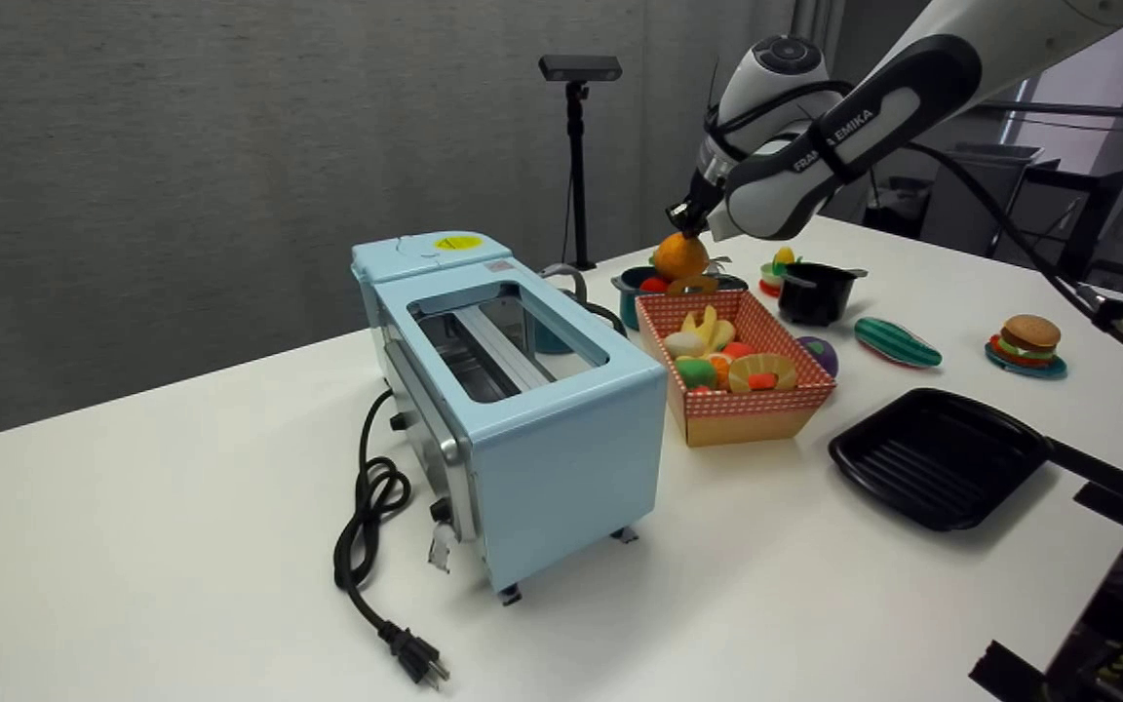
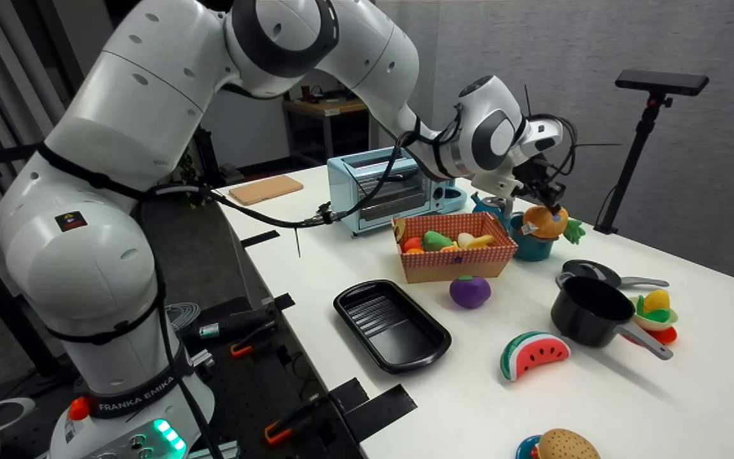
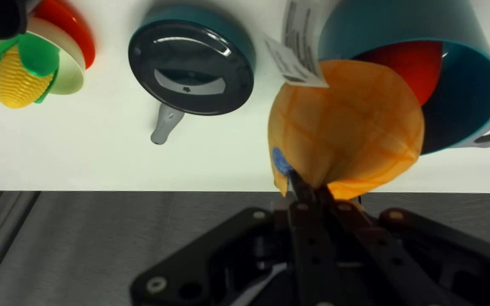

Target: Put the pineapple plush toy in the box

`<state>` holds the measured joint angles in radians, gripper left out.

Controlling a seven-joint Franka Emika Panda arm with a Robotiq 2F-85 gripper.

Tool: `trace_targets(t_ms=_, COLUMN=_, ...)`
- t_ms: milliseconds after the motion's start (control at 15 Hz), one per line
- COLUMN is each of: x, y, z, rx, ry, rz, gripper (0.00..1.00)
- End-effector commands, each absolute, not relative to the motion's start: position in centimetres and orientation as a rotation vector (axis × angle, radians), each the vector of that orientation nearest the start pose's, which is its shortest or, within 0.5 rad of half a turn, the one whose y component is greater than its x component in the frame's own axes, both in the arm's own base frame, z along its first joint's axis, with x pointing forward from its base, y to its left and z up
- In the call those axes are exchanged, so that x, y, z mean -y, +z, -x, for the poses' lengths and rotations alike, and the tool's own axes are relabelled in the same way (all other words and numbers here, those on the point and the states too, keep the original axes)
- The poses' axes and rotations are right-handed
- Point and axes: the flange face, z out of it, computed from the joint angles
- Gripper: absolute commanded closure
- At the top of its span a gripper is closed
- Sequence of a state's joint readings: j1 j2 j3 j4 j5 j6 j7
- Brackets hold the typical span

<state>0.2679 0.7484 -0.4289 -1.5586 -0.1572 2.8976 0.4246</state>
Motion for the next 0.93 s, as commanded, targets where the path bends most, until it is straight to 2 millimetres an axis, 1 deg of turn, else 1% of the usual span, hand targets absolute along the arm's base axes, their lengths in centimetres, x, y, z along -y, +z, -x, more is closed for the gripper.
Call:
trace_targets(t_ms=0, x=3.2, y=31.6, z=-70.4, rx=-0.357, ry=-1.127, rz=3.137, gripper=0.99)
trace_targets(t_ms=200, x=3.1, y=31.7, z=-67.9, rx=-0.351, ry=-1.14, rz=3.13, gripper=0.99)
trace_targets(t_ms=467, x=3.5, y=31.3, z=-64.6, rx=-0.352, ry=-1.116, rz=3.152, gripper=0.99)
trace_targets(t_ms=667, x=4.0, y=31.1, z=-62.7, rx=-0.367, ry=-1.089, rz=3.178, gripper=0.99)
trace_targets(t_ms=867, x=4.3, y=31.2, z=-61.3, rx=-0.383, ry=-1.048, rz=3.196, gripper=0.99)
